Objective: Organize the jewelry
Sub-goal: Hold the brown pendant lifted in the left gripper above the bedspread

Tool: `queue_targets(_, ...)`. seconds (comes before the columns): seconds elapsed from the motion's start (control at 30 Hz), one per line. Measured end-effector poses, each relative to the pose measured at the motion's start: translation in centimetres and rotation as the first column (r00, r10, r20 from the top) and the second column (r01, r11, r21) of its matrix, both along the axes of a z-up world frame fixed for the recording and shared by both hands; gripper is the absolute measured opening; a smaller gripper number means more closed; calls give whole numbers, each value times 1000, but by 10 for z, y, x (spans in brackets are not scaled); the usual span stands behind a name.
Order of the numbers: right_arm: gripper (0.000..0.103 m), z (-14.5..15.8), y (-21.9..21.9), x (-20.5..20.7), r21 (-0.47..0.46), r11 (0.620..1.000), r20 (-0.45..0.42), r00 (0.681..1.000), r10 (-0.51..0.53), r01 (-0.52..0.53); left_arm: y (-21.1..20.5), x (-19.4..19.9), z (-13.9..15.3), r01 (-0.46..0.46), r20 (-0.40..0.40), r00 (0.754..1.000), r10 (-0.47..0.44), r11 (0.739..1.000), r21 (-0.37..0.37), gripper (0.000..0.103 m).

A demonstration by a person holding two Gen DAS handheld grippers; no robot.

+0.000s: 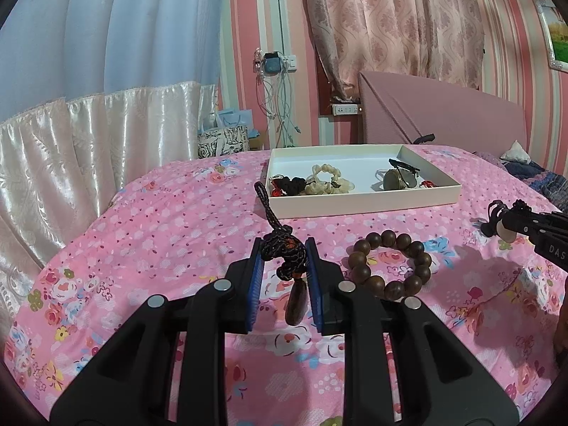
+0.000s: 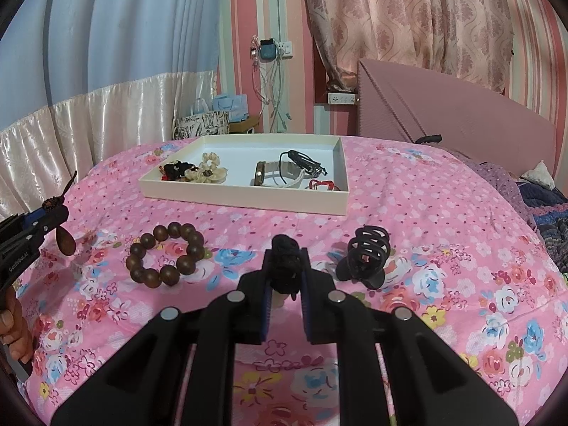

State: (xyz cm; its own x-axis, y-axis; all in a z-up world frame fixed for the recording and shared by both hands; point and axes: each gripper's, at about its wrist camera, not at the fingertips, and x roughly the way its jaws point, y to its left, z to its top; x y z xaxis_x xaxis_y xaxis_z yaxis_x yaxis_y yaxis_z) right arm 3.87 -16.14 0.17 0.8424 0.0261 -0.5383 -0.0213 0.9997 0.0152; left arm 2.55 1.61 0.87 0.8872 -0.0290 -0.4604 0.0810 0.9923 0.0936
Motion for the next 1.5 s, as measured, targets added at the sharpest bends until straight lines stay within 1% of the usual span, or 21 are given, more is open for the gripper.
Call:
queue_targets(0.1, 14, -1, 1, 0, -4, 1000, -6, 1000, -1, 1, 1, -1, 1, 5, 11, 1000, -5, 1000, 1, 22)
queue_targets(0.27, 14, -1, -1, 1, -5, 1000, -5, 1000, -10, 10, 4, 2, 0, 11, -2, 1000, -11, 1000, -12, 22)
queue_targets(0.43, 14, 0, -4, 1, -2, 1000, -1, 1000, -17, 17, 0, 1, 1, 26, 0, 1000, -26, 1000, 5, 22)
queue_targets(0.67, 14, 0, -5, 0, -1, 1000, -2, 1000, -14, 14, 3, 2, 1, 17, 1, 1000, -17, 1000, -9, 22)
queue_targets(0.83, 14, 0, -7, 0, 1, 1000, 1, 1000, -16, 16, 2, 2, 1, 19, 2, 1000, -19, 1000, 0, 22)
queue_targets(1.5, 14, 0, -7, 0, 2, 1000, 2, 1000, -15, 15, 3, 2, 1, 16, 3, 1000, -16, 1000, -5, 22)
